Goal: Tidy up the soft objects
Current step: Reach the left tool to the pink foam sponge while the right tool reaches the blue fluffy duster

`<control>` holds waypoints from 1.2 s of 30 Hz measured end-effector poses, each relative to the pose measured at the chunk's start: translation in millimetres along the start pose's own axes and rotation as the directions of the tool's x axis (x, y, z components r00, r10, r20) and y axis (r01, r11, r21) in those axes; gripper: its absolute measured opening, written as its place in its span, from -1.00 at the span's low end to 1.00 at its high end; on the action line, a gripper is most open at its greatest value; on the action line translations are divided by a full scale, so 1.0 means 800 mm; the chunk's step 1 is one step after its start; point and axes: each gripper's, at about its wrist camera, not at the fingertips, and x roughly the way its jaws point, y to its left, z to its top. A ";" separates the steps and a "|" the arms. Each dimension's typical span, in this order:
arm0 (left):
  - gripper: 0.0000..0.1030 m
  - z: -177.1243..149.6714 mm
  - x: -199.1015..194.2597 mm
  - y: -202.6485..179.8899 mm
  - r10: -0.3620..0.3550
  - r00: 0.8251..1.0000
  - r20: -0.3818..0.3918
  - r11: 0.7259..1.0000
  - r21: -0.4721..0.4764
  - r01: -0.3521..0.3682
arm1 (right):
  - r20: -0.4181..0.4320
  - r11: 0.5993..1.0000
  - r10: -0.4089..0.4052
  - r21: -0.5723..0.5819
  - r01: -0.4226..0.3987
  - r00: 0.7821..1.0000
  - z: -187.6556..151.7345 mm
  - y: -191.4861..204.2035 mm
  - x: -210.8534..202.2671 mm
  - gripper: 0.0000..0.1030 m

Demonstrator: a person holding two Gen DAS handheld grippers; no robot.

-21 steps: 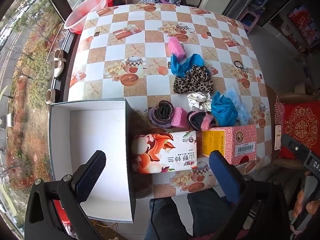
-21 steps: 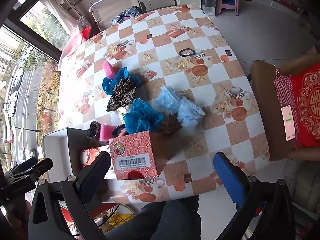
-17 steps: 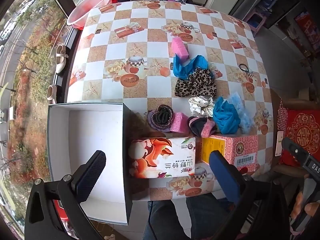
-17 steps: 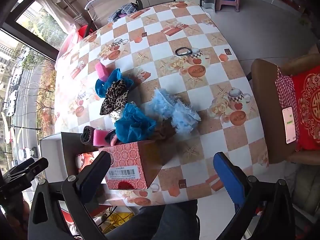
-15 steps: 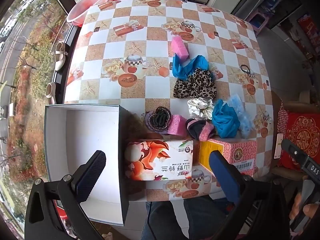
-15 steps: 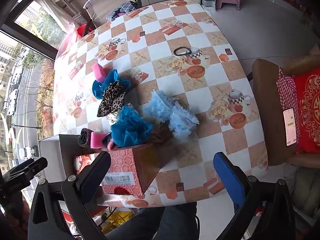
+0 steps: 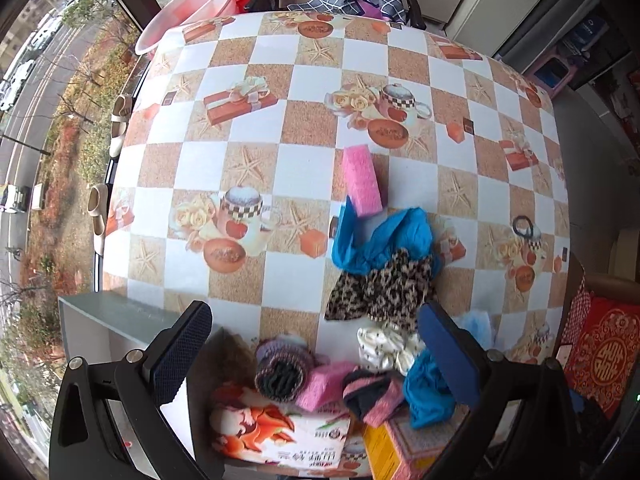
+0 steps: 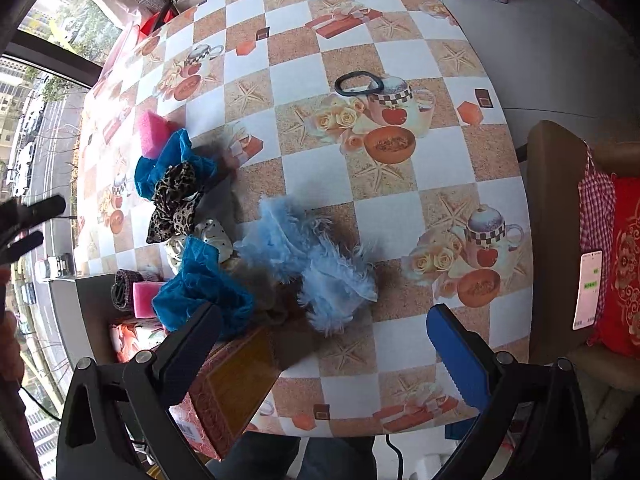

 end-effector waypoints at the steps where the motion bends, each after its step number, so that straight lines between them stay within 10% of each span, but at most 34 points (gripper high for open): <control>1: 1.00 0.012 0.010 -0.006 0.006 1.000 0.003 1.000 0.002 -0.006 | -0.007 1.000 -0.001 -0.003 0.001 1.000 0.003 -0.001 0.004 1.00; 11: 1.00 0.102 0.141 -0.049 0.139 0.990 -0.035 0.990 0.038 -0.138 | -0.052 0.999 -0.028 -0.028 0.026 0.998 0.016 -0.012 0.040 1.00; 17: 0.99 0.103 0.157 0.020 0.253 0.967 -0.041 0.967 -0.021 -0.254 | -0.057 0.998 -0.025 -0.056 0.022 0.998 0.021 -0.011 0.058 1.00; 28: 0.99 0.088 0.155 0.075 0.073 0.993 -0.097 0.981 -0.171 -0.089 | -0.061 0.998 -0.061 -0.017 0.060 0.996 0.045 -0.032 0.093 1.00; 36: 0.99 0.080 0.155 0.033 0.197 0.980 -0.001 0.978 0.068 -0.197 | -0.072 0.999 -0.042 -0.022 0.040 0.997 0.042 -0.036 0.120 1.00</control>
